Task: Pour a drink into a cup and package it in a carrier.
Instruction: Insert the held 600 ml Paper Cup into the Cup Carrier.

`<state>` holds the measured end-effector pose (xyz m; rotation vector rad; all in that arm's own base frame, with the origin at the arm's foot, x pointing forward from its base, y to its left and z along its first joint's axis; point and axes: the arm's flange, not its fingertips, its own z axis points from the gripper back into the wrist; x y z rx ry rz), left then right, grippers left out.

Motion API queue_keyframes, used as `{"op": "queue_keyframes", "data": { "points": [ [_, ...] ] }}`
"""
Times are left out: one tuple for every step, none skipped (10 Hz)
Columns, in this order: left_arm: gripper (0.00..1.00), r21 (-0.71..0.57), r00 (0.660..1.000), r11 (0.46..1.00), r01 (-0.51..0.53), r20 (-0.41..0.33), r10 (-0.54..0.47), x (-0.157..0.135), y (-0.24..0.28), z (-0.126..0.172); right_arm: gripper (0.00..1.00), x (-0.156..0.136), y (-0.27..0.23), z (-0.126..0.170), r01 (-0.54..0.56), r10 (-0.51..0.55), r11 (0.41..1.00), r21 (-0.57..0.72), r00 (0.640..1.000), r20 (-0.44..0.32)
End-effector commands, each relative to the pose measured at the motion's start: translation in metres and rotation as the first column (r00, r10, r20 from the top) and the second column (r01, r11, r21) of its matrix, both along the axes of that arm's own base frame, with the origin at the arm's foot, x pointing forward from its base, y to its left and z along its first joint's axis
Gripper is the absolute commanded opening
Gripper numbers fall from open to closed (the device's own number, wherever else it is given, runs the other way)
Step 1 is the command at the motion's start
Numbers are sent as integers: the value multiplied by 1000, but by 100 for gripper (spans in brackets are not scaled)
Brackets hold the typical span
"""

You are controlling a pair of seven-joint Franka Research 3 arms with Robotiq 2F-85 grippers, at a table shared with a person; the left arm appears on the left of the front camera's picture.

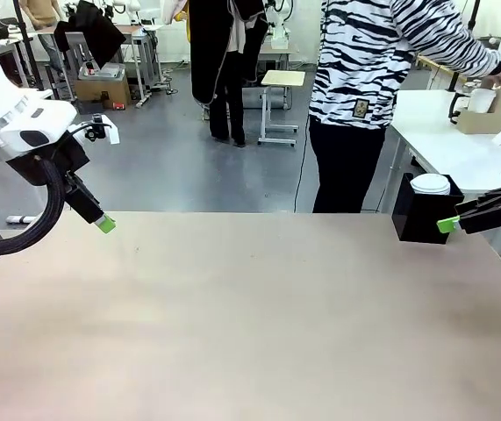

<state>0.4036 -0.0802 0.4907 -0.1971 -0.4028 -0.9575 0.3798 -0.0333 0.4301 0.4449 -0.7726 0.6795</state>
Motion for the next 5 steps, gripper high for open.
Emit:
{"op": "queue_keyframes", "data": {
  "points": [
    [100, 10, 1000, 1000, -9, 1, 9, -2, 1, 1, 100, -1, -3, -5, -17, 17, 1000, -2, 1000, 19],
    [100, 10, 1000, 1000, -9, 1, 9, -2, 1, 1, 100, -1, -3, -5, -17, 17, 1000, -2, 1000, 19],
    [100, 10, 1000, 1000, -9, 1, 9, -2, 1, 1, 100, -1, -3, -5, -17, 17, 1000, -2, 1000, 19],
    [100, 10, 1000, 1000, -9, 1, 9, -2, 1, 1, 100, -1, -3, -5, -17, 17, 1000, -2, 1000, 19],
    [100, 10, 1000, 1000, -9, 1, 9, -2, 1, 1, 100, -1, -3, -5, -17, 17, 1000, -2, 1000, 19]
  ]
}}
